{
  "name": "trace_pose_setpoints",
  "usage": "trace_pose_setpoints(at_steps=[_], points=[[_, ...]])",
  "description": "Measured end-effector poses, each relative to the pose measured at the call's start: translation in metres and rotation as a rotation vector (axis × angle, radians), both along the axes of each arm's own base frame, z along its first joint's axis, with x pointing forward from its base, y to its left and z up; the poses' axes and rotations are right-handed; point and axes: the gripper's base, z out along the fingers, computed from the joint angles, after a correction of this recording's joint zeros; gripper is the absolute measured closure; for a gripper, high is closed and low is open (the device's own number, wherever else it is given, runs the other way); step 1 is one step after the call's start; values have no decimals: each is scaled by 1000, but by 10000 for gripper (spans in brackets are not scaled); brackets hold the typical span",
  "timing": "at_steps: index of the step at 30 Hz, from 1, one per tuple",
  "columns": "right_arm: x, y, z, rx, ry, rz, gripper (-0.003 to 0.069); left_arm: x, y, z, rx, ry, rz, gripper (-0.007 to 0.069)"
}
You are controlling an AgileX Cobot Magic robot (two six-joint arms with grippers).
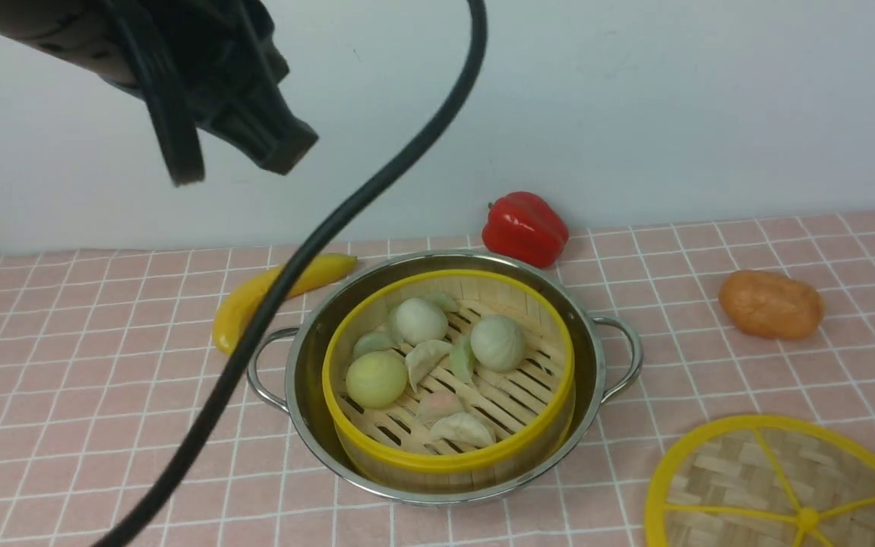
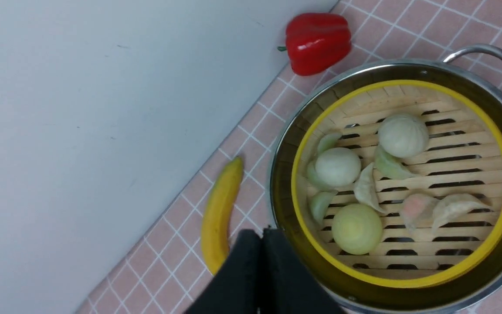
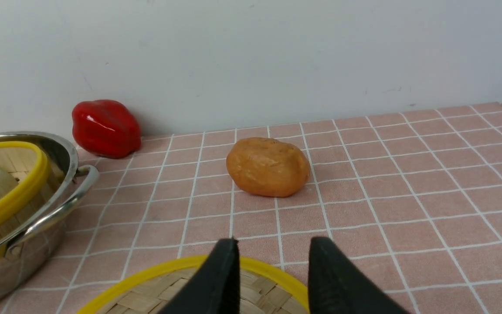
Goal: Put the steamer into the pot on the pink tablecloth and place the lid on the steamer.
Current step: 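Move the gripper down to the bamboo steamer lid and grasp its center knob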
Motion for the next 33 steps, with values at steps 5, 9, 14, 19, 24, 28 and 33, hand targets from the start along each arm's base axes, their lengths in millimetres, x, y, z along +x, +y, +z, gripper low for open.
trace_pose_setpoints(at_steps=[5, 9, 14, 19, 24, 28, 33], points=[[0, 0, 0, 0, -1, 0, 416, -7, 15, -1, -103, 9, 26, 632], [0, 0, 0, 1, -1, 0, 416, -14, 67, -38, -331, 4, 164, 614], [0, 0, 0, 1, -1, 0, 416, -46, 114, -96, -434, -105, 296, 594], [0, 0, 0, 1, -1, 0, 416, -97, 141, -165, -498, -237, 461, 570], [0, 0, 0, 1, -1, 0, 416, -141, 147, -228, -518, -354, 579, 537], [0, 0, 0, 1, -1, 0, 416, -159, 144, -256, -527, -427, 585, 512], [0, 0, 0, 1, -1, 0, 416, -169, 142, -284, -530, -482, 575, 496]])
